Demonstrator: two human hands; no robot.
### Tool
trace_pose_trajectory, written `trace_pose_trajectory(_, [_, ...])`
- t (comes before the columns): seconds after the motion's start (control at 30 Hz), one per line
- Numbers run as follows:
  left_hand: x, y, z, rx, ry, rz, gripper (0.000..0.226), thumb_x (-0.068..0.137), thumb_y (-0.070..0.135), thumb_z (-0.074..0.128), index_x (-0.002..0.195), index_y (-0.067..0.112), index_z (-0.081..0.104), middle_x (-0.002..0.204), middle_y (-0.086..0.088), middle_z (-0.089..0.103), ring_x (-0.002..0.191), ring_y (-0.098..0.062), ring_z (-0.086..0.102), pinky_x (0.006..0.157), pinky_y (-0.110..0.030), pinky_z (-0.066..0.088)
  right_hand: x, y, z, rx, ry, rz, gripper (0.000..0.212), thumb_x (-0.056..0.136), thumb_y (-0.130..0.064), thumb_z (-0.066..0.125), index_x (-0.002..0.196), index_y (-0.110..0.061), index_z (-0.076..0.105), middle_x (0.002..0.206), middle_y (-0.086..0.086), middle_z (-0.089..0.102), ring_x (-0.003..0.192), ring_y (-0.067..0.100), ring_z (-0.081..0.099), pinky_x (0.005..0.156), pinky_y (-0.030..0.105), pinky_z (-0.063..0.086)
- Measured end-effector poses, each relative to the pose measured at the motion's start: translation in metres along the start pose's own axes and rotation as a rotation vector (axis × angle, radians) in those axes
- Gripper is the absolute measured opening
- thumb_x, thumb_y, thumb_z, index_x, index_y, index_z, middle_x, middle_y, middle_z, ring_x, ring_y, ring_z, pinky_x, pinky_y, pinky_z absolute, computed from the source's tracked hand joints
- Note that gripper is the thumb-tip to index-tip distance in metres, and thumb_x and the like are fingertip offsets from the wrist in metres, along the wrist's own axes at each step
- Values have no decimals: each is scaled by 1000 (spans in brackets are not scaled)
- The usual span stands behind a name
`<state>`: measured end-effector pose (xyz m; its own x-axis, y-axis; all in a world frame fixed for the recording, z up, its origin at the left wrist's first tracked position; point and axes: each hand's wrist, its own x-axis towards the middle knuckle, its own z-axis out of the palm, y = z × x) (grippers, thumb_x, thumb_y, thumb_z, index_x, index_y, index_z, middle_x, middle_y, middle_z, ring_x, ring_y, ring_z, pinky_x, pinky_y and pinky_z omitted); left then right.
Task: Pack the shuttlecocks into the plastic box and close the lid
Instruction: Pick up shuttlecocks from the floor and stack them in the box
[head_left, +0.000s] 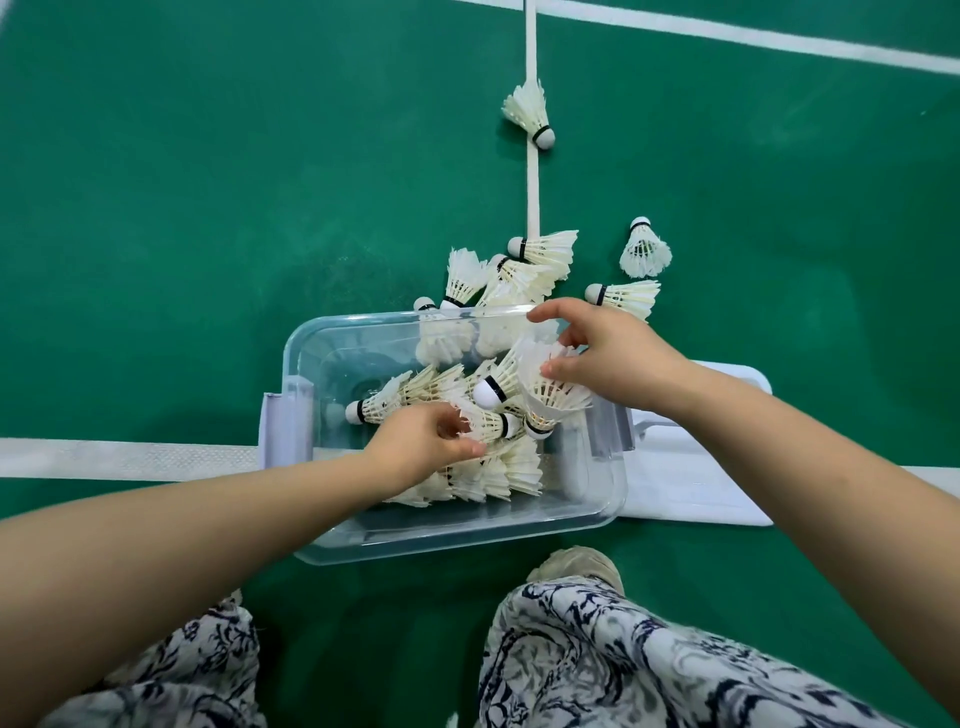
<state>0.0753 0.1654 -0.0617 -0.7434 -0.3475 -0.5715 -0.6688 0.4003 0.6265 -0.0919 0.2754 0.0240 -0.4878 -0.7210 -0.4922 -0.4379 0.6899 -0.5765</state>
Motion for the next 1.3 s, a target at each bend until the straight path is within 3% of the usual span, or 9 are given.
trace_pose_trajectory(0.07, [-5, -4, -7, -44, -11, 37, 27, 73, 38, 72, 86, 17, 62, 84, 7, 58, 80, -12, 53, 66, -21, 40, -3, -1, -1, -13, -17, -2, 49, 83, -21, 67, 127, -33, 49, 82, -16, 46, 86, 16, 53, 72, 22, 36])
trace_pose_trajectory(0.27, [-12, 9, -37, -168, 104, 117, 13, 81, 31, 64, 87, 20, 61, 80, 8, 63, 78, -16, 60, 75, -31, 52, -15, -7, 0, -93, -116, -27, 53, 83, -22, 67, 131, -32, 46, 96, -3, 53, 92, 17, 53, 79, 22, 36])
trace_pose_trajectory(0.37, [-11, 30, -53, -273, 135, 206, 6, 83, 24, 62, 87, 26, 58, 81, 10, 60, 76, -11, 59, 75, -24, 50, -21, -9, 1, -126, -170, -60, 53, 82, -21, 67, 129, -33, 45, 101, -1, 55, 86, 12, 53, 76, 21, 37])
trace_pose_trajectory(0.53, [-11, 54, -67, -288, 67, 340, 14, 83, 16, 63, 94, 24, 62, 84, 14, 59, 65, 9, 53, 65, -4, 43, -24, -13, 2, -109, -225, -125, 31, 80, -20, 70, 98, -35, 50, 88, -12, 53, 87, 12, 54, 71, 16, 40])
trace_pose_trajectory(0.67, [-11, 56, -67, -93, -41, 363, 21, 80, 23, 67, 101, 22, 66, 98, 14, 61, 88, 2, 54, 83, -16, 43, -27, -17, 2, -87, -207, -188, 24, 79, -20, 71, 86, -36, 54, 82, -19, 52, 80, -5, 52, 72, 10, 39])
trace_pose_trajectory(0.83, [-16, 56, -65, -54, -74, 341, 7, 79, 22, 67, 76, 21, 62, 69, 15, 55, 54, 15, 49, 56, -1, 35, -27, -20, 4, -66, -149, -220, 24, 79, -17, 71, 90, -33, 56, 80, -19, 52, 70, -19, 48, 66, 8, 37])
trace_pose_trajectory(0.97, [-18, 47, -70, -12, 25, 348, 17, 79, 23, 68, 66, 29, 59, 67, 8, 58, 59, -1, 48, 57, -11, 35, -25, -17, 2, -51, -8, -150, 33, 81, -16, 68, 107, -32, 55, 95, -7, 55, 75, 5, 54, 69, 21, 40])
trace_pose_trajectory(1.07, [-21, 27, -73, 11, 149, 276, 13, 81, 22, 66, 70, 22, 60, 64, 7, 57, 60, -7, 48, 58, -18, 37, -26, -10, -4, -50, 93, -63, 44, 82, -16, 67, 121, -27, 49, 88, -9, 51, 65, -1, 47, 57, 17, 36])
trace_pose_trajectory(1.3, [-30, 0, -57, 91, 255, 122, 22, 84, 27, 62, 65, 23, 52, 61, 5, 55, 59, -12, 49, 56, -25, 37, -27, -3, -2, -16, 77, -21, 37, 83, -14, 64, 117, -24, 53, 78, -14, 49, 63, 0, 47, 62, 11, 36])
